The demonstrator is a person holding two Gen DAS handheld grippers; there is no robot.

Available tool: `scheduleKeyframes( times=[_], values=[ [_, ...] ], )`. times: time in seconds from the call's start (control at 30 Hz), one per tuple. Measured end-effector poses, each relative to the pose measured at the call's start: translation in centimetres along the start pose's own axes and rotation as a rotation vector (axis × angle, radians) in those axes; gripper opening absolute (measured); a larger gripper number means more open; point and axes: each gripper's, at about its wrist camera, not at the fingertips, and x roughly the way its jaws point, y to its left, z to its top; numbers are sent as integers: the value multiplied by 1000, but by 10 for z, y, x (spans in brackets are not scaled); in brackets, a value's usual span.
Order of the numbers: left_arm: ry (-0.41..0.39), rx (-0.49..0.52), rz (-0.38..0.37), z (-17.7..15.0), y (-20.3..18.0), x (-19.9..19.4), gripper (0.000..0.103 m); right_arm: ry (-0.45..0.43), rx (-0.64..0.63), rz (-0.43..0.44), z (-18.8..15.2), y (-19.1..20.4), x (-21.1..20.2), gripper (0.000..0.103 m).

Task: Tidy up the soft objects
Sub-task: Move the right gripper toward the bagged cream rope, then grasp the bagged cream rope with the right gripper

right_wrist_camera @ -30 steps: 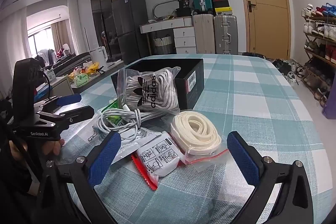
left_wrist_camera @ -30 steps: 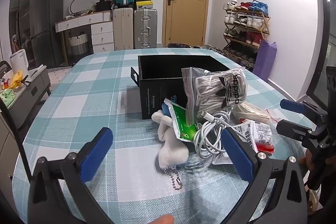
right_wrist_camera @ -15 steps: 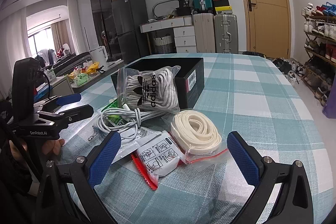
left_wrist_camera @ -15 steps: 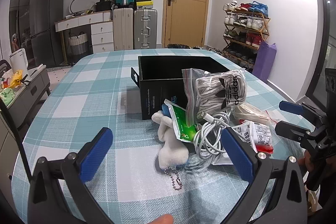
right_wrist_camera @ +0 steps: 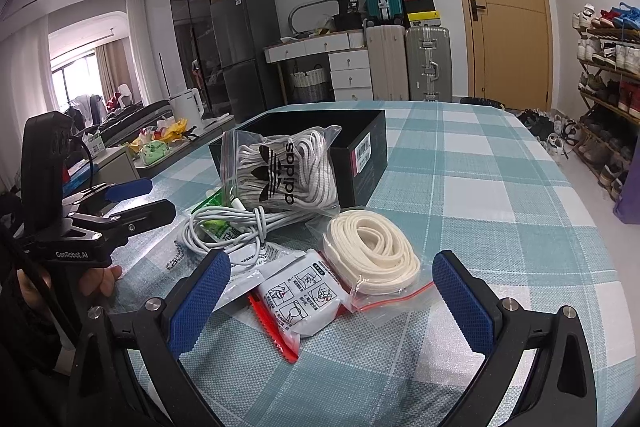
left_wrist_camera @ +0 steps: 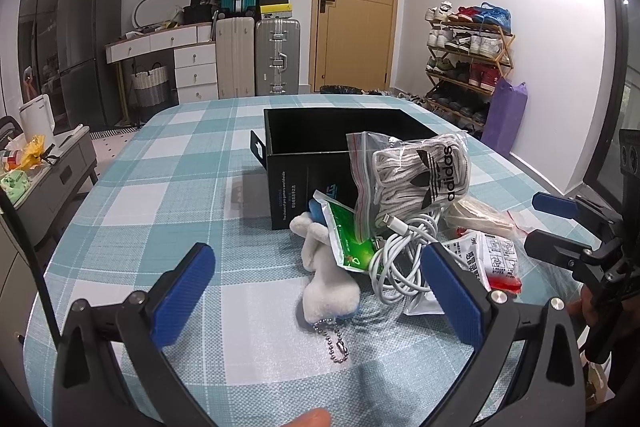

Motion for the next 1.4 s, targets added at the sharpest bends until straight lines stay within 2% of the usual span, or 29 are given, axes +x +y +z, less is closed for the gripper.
scheduleKeyframes(
  times=[0.27, 0.4, 0.57, 0.77, 0.87, 1.17, 1.4],
  values=[
    [17, -10, 0, 0, 0, 0, 103, 1, -8, 1, -1, 1, -1, 103],
    [-10, -11, 3, 0, 1, -3, 103, 16, -7, 7, 0, 2, 1, 103],
    [-6, -6, 1, 2, 1, -2, 103, 44, -11, 4, 2, 3, 5, 103],
    [-28, 15, 2, 6, -2, -2, 103, 63, -46, -32, 9, 5, 8, 103],
    [-60, 10, -13, 9, -2, -4, 103, 81, -54, -44, 12, 3, 11, 103],
    [-12, -15, -41, 17, 0, 6, 103, 152, -34, -41, 20, -9, 25, 103],
    [-24, -53, -118, 28, 3, 10, 103, 192, 14, -37, 27, -21, 39, 102]
  ],
)
